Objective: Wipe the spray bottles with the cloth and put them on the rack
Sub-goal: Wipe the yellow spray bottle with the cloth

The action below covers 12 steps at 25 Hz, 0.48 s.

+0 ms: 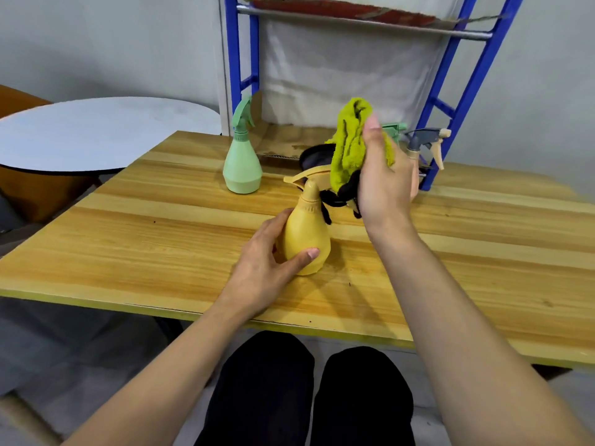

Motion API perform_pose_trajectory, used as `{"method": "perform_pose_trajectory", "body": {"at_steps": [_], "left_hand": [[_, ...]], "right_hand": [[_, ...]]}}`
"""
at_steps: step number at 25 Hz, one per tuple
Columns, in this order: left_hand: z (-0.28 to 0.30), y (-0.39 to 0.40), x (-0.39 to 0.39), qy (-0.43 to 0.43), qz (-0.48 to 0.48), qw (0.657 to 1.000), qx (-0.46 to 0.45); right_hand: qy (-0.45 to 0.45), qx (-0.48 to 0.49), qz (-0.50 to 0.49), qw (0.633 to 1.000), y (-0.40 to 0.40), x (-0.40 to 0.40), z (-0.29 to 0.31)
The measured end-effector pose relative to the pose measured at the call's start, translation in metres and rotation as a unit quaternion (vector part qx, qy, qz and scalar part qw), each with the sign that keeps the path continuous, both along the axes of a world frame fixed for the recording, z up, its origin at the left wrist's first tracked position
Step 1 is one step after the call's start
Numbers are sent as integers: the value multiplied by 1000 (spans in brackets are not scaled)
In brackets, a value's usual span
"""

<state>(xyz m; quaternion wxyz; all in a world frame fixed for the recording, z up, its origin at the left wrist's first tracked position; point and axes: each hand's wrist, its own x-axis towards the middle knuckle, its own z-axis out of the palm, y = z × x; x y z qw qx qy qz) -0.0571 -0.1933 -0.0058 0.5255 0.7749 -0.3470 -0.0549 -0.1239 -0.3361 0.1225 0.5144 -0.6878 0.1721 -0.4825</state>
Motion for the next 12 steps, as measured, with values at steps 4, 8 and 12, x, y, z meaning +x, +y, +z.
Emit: {"method": "perform_pose_trajectory", "body": {"at_steps": [4, 8, 12], "left_hand": [[0, 1, -2, -7, 4, 1000, 2], [2, 1, -3, -10, 10, 1000, 1], [7, 0, -6, -10, 23, 1000, 8]], "right_hand": [[-36, 130, 10, 991, -5, -3, -23], [15, 139, -33, 990, -3, 9, -39], [102, 14, -82, 991, -9, -6, -41]]}}
